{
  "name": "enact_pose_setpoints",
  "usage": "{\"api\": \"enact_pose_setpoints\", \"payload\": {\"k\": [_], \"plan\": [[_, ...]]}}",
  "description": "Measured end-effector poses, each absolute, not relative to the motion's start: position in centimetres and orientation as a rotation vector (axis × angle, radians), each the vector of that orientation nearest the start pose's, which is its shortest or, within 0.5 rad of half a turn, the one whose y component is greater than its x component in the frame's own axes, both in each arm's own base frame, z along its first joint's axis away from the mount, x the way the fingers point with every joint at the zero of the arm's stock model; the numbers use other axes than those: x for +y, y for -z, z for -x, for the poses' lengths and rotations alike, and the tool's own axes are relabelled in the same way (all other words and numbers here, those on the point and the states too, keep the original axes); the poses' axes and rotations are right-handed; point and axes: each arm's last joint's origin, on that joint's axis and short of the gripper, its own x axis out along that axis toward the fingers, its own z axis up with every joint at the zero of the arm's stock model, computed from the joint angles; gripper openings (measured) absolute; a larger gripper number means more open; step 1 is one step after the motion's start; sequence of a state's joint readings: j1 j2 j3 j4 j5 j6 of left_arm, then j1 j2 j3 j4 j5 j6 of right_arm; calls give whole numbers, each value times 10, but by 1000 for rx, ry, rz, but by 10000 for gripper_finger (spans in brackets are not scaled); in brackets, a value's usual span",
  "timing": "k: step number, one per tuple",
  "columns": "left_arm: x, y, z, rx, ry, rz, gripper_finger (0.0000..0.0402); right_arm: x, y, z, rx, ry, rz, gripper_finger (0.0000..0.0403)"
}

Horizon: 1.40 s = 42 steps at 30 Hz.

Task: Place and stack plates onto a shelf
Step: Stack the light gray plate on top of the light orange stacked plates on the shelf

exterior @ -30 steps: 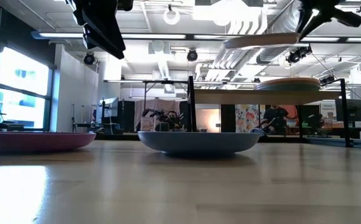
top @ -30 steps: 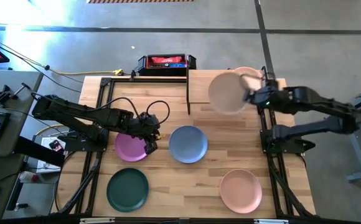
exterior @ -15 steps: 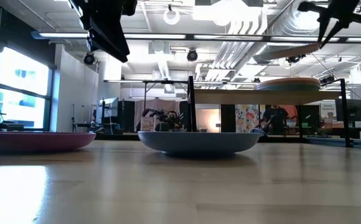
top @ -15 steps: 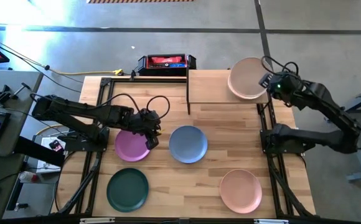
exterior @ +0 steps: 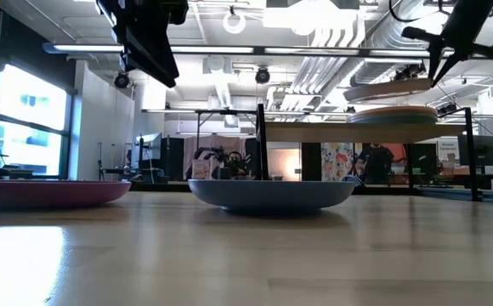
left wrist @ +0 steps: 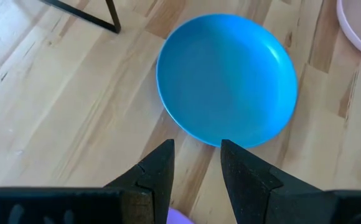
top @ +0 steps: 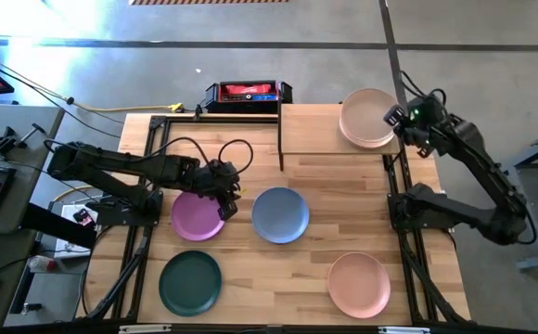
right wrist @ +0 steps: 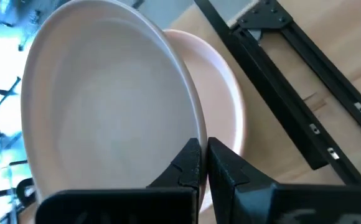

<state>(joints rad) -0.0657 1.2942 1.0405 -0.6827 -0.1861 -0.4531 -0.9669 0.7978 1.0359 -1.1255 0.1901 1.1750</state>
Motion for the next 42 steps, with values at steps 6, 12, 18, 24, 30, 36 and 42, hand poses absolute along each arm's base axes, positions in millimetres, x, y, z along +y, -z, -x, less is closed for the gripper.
{"api": "enact_pose_setpoints", "payload": {"k": [6,12,18,24,30,36,42], "plan": [[-11,-277,-257,887,-310,284,120,-112,-324,-61,184,1519,-1346,0],[-11,-277,-257,887,-310,283,120,-120,-321,-61,229,1522,-1355,0],[-11,-277,-257,887,-310,283,120,-127,-317,-64,266,1525,-1358,0],[-11,-277,-257,887,-310,283,120,-128,-317,-64,261,1527,-1353,0],[-11,-277,-257,887,-310,283,120,-128,-317,-64,268,1527,-1351,0],[-11,-277,-257,887,-310,284,119,-128,-317,-64,294,1509,-1335,1],[-11,-277,-257,887,-310,284,120,-127,-316,-65,302,1495,-1351,1]]}}
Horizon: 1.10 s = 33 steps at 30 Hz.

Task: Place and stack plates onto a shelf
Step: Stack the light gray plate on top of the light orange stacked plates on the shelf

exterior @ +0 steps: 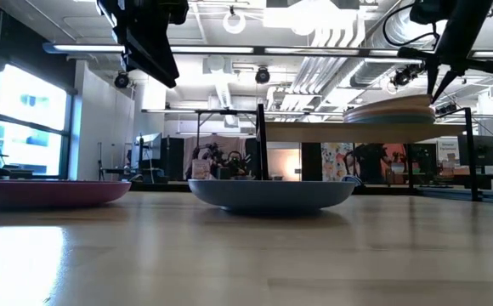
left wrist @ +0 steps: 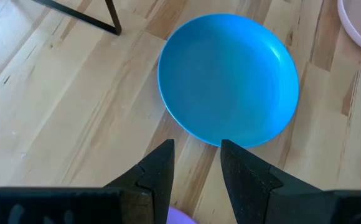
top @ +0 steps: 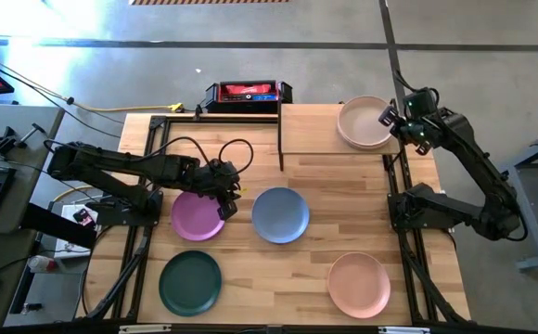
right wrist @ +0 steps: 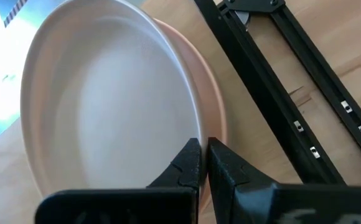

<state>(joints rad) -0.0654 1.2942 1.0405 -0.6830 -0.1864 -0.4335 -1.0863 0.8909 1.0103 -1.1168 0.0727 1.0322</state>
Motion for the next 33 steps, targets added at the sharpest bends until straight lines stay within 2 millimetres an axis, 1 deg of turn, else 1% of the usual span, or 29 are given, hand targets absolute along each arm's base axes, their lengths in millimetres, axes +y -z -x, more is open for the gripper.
{"api": "enact_pose_setpoints", "payload": {"k": [4,14,25,33], "plan": [[-11,-277,-257,887,-310,284,120,-127,-316,-65,274,1508,-1382,1],[-11,-277,-257,884,-319,279,120,-127,-316,-65,280,1505,-1376,1],[-11,-277,-257,884,-320,279,119,-127,-316,-65,319,1459,-1358,1],[-11,-277,-257,883,-323,286,119,-126,-316,-65,311,1482,-1365,1]]}}
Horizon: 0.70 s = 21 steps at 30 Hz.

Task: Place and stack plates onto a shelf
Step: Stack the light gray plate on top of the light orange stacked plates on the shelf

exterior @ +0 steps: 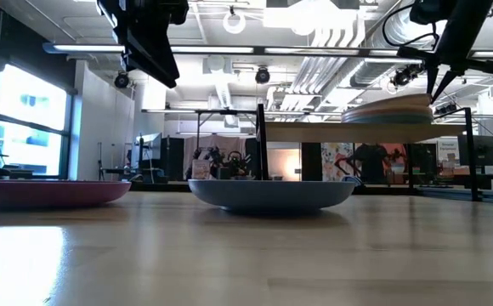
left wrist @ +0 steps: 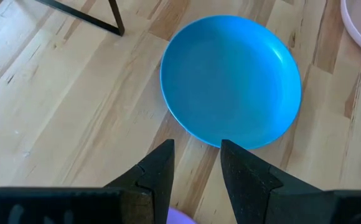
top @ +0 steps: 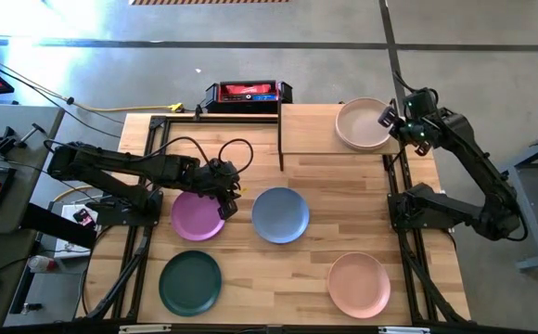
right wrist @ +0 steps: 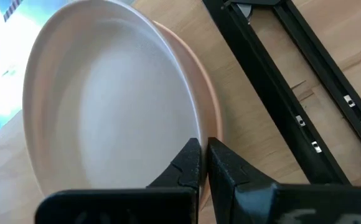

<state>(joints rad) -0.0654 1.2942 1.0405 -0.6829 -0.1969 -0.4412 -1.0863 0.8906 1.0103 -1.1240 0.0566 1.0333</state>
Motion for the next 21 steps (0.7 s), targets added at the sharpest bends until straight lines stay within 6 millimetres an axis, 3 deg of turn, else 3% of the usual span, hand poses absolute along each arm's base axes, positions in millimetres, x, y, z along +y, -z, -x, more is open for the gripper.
{"api": "enact_pose_setpoints", "payload": {"k": [21], "plan": [[-11,-277,-257,882,-323,286,120,-127,-317,-65,313,1464,-1357,1]]}}
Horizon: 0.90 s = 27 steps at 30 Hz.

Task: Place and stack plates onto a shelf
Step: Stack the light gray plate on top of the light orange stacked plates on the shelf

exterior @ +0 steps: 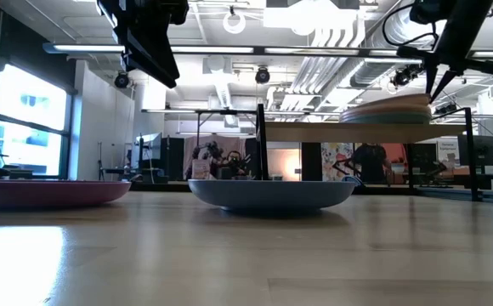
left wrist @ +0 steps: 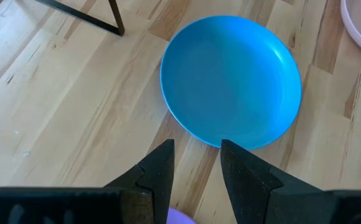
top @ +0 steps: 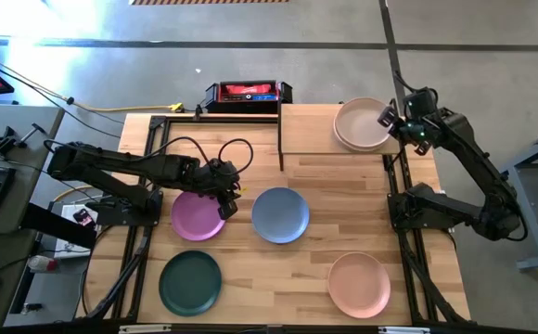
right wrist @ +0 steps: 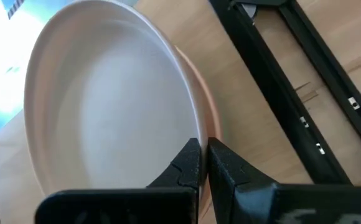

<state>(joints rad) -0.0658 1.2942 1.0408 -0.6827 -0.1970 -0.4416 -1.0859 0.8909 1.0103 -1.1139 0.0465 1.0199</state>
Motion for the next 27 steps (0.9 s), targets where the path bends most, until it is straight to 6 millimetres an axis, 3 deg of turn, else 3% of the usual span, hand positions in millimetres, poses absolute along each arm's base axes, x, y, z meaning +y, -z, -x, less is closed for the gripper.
{"api": "enact_pose_setpoints", "payload": {"k": [12,27], "plan": [[-11,-277,-257,886,-311,261,120,-129,-318,-68,324,1395,-1327,1],[-11,-277,-257,886,-311,262,120,-129,-318,-67,306,1433,-1327,1]]}}
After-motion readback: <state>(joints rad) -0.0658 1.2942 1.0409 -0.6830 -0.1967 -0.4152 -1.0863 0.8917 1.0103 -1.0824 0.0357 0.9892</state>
